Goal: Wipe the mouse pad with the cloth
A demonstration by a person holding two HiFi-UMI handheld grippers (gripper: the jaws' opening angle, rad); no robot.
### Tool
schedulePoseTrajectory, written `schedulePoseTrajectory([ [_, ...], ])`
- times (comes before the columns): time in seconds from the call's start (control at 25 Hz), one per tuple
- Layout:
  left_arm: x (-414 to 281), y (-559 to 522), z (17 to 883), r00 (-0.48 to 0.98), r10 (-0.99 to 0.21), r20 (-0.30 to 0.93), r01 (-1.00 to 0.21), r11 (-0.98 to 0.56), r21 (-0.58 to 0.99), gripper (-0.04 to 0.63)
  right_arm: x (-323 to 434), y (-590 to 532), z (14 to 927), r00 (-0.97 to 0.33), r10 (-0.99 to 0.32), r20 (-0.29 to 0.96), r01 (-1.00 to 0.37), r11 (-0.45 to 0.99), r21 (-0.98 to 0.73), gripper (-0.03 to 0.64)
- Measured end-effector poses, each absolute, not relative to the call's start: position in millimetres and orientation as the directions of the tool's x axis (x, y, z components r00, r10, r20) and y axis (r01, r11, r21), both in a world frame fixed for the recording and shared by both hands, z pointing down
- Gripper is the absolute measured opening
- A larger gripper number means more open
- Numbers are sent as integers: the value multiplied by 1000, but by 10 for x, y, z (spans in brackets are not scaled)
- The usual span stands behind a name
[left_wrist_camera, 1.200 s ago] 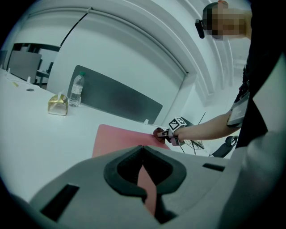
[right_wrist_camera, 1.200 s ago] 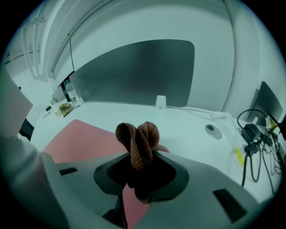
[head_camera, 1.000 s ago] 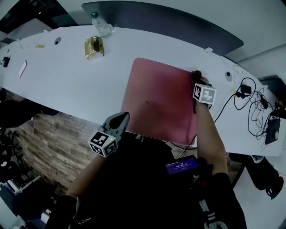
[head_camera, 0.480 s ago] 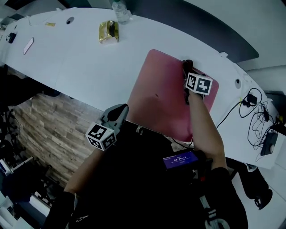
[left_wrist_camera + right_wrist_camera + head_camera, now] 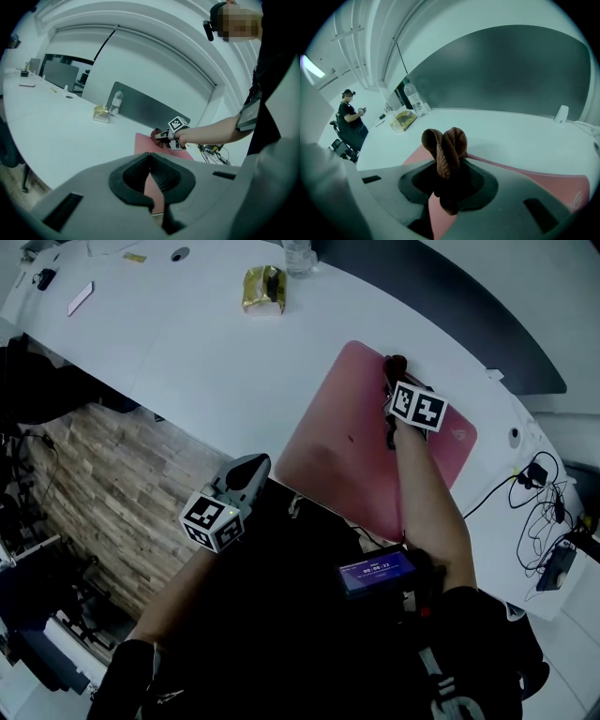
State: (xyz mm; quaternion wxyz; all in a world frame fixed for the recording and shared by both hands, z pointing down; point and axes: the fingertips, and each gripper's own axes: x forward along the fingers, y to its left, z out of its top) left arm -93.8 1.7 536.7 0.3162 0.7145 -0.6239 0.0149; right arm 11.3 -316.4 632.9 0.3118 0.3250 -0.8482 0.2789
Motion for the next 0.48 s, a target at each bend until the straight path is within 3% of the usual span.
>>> schedulePoseTrajectory([
  [0.48, -1129, 309, 5363, 125, -893, 433, -900, 82, 429, 9, -608, -3056, 6349, -646, -314, 696, -650, 705, -285, 118],
])
